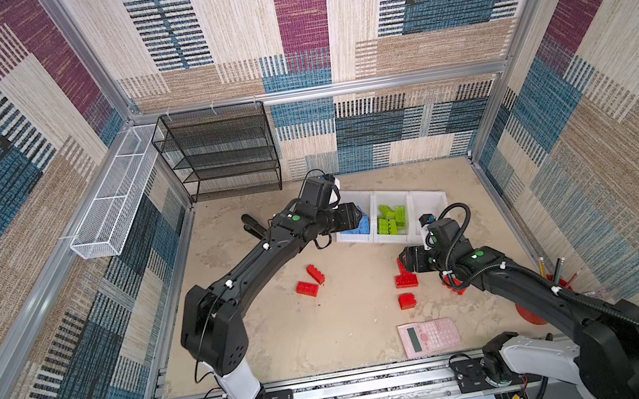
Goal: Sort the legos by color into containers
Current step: 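Grasp a flat red brick with the right gripper while left arm withdraws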
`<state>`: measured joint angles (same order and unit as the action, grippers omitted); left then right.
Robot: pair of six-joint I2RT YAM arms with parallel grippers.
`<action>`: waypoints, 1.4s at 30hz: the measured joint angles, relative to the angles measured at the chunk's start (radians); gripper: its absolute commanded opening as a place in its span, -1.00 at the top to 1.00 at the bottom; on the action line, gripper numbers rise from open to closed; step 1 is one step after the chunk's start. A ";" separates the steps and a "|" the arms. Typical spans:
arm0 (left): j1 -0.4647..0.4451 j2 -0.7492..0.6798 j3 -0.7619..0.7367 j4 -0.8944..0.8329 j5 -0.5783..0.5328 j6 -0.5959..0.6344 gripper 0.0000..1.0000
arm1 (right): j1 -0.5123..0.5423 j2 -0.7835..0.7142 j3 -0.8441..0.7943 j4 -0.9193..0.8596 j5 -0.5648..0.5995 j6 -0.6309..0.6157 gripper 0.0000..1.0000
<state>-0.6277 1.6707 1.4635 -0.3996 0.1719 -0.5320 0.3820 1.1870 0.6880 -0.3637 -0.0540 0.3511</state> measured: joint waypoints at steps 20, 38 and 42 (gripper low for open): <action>0.002 -0.436 -0.483 -0.062 -0.115 -0.014 -0.28 | 0.072 0.325 0.098 0.008 0.119 -0.011 -0.18; 0.006 -0.542 -0.586 -0.087 -0.116 -0.019 -0.28 | 0.108 0.364 0.166 -0.034 0.151 -0.004 0.40; 0.006 -0.550 -0.597 -0.090 -0.119 -0.019 -0.28 | 0.095 0.329 0.220 -0.063 0.131 -0.004 0.40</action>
<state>-0.6216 1.1206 0.8669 -0.4900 0.0532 -0.5510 0.4767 1.5158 0.9081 -0.4267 0.0772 0.3470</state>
